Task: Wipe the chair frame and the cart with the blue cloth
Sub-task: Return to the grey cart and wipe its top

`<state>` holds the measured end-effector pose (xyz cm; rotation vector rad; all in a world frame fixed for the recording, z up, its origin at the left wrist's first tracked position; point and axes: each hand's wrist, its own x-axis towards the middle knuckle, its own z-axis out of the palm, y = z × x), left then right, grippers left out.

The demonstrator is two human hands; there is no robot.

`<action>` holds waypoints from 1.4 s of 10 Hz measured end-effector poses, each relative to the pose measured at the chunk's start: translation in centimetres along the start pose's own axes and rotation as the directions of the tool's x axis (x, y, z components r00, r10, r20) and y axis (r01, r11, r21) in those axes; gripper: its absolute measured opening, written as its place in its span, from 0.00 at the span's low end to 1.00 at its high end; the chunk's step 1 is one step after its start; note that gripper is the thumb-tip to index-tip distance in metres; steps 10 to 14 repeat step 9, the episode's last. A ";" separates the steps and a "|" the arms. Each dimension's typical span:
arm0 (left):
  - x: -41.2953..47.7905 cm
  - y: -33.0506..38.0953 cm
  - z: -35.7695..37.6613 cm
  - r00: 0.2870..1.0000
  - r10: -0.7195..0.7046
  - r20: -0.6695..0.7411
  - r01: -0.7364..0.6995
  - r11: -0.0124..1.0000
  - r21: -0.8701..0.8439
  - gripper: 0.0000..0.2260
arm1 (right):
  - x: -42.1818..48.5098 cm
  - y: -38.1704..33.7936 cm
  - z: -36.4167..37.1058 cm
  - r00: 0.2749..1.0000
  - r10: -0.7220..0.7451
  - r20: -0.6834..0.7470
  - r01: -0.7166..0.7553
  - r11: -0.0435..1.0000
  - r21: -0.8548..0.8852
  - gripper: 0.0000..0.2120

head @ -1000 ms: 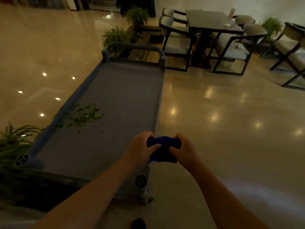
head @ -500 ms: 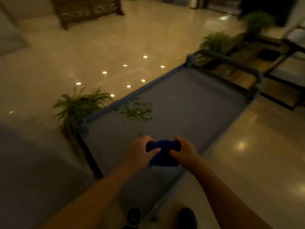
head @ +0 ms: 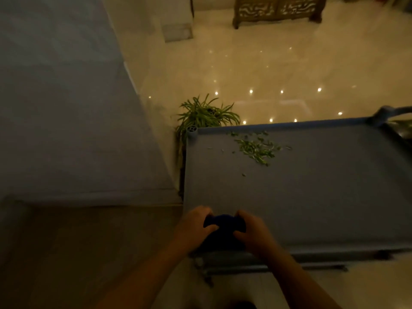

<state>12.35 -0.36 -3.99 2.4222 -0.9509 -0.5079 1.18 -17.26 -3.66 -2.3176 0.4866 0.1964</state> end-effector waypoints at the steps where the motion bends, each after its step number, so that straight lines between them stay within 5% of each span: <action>1: -1.5 -1.3 2.2 0.995 0.012 0.099 -0.024 0.992 0.120 0.13 | -1.6 0.3 1.8 0.999 -0.010 0.037 0.014 0.994 -0.112 0.09; 3: -2.0 -1.5 3.9 0.999 0.008 0.043 -0.018 0.970 0.241 0.12 | -2.3 0.2 2.9 0.999 0.023 -0.026 -0.028 0.984 -0.177 0.11; 6: -2.3 -2.2 0.3 0.993 -0.036 0.112 0.037 0.999 -0.007 0.13 | -1.1 -1.1 1.8 0.998 0.030 0.050 -0.014 0.953 -0.303 0.16; 7: -3.3 -2.1 -1.8 0.996 -0.090 -0.011 0.089 0.995 -0.048 0.11 | -0.1 -3.1 1.3 1.000 0.019 0.015 -0.013 0.941 -0.337 0.23; 9: -8.8 -3.9 -5.6 0.930 -0.330 -0.164 0.314 0.943 -0.113 0.09 | 3.5 -10.8 3.1 0.950 -0.302 0.074 0.311 0.920 -0.237 0.10; 14: -8.8 -3.9 -5.6 0.930 -0.330 -0.164 0.314 0.943 -0.113 0.09 | 3.5 -10.8 3.1 0.950 -0.302 0.074 0.311 0.920 -0.237 0.10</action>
